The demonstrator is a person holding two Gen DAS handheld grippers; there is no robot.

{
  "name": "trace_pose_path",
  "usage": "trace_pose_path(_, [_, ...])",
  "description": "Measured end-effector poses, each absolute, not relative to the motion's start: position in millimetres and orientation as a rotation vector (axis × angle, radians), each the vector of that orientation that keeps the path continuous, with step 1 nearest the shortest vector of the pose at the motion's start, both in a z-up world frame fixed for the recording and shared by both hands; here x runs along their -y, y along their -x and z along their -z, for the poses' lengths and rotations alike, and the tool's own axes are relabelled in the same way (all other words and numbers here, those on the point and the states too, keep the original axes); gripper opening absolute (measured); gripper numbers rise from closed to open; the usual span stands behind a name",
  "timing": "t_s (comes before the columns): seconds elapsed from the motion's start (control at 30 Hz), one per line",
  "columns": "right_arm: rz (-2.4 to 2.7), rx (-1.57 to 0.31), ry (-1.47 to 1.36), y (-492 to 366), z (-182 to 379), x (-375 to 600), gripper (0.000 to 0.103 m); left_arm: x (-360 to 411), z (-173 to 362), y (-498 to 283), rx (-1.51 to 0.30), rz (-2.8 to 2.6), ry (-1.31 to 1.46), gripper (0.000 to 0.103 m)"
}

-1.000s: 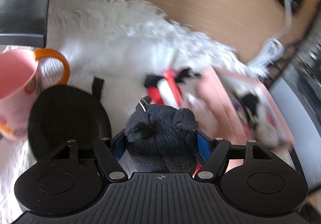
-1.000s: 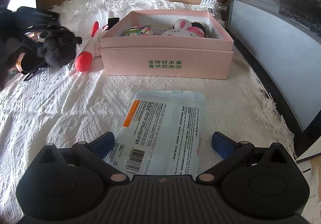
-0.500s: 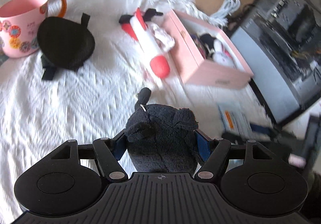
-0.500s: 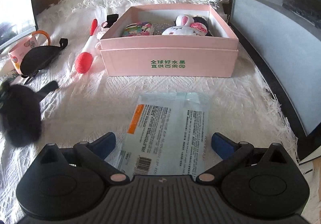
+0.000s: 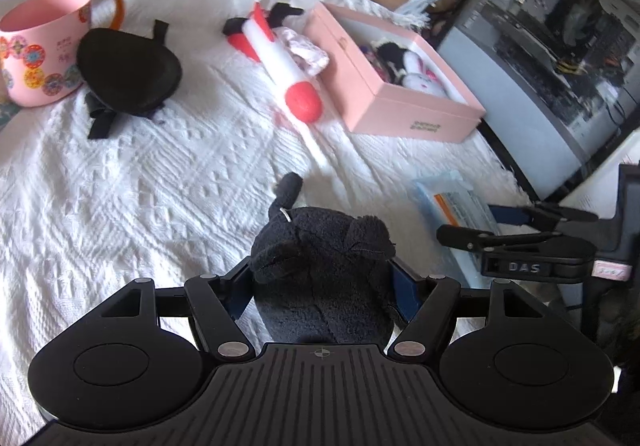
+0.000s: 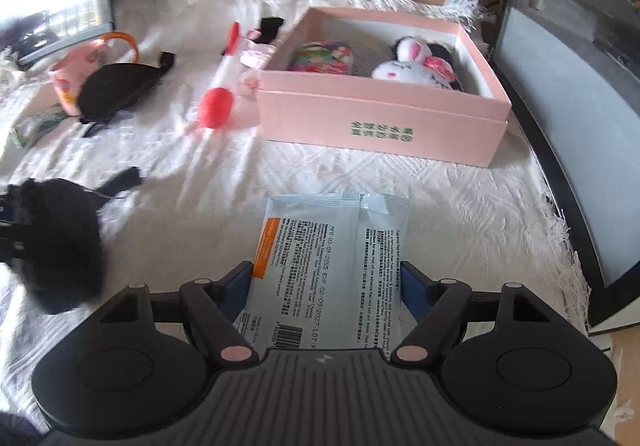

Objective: Organize soft objects
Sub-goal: 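Lift the gray mouse toward the box with the left while the right holds the packet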

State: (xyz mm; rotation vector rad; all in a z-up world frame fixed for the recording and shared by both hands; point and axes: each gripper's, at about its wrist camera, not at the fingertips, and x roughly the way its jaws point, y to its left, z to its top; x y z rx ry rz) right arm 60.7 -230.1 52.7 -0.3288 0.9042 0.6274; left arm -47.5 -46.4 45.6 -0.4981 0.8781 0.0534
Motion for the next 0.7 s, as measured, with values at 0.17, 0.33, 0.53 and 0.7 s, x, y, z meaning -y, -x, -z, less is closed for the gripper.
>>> trace_pose_path(0.17, [-0.666,-0.858,0.335,-41.1,-85.3,235.8,0.077,56.9,-54.3,44.2,-0.884,0.03,0.464,0.075])
trace_pose_path(0.33, [-0.649,-0.767,0.316,-25.1,-120.4,248.3,0.077,53.3,-84.6,24.7,-0.819,0.056,0.41,0.075])
trace_pose_path(0.53, [-0.58,-0.677,0.277,-14.2,-140.1,264.0,0.077,29.0,-137.5,-32.9,-0.682,0.077,0.381,0.075])
trace_pose_path(0.7, [-0.518,-0.656,0.247,-10.8,-141.4,271.5,0.077,26.3,-173.5,-107.0,-0.558,0.127,0.372,0.075])
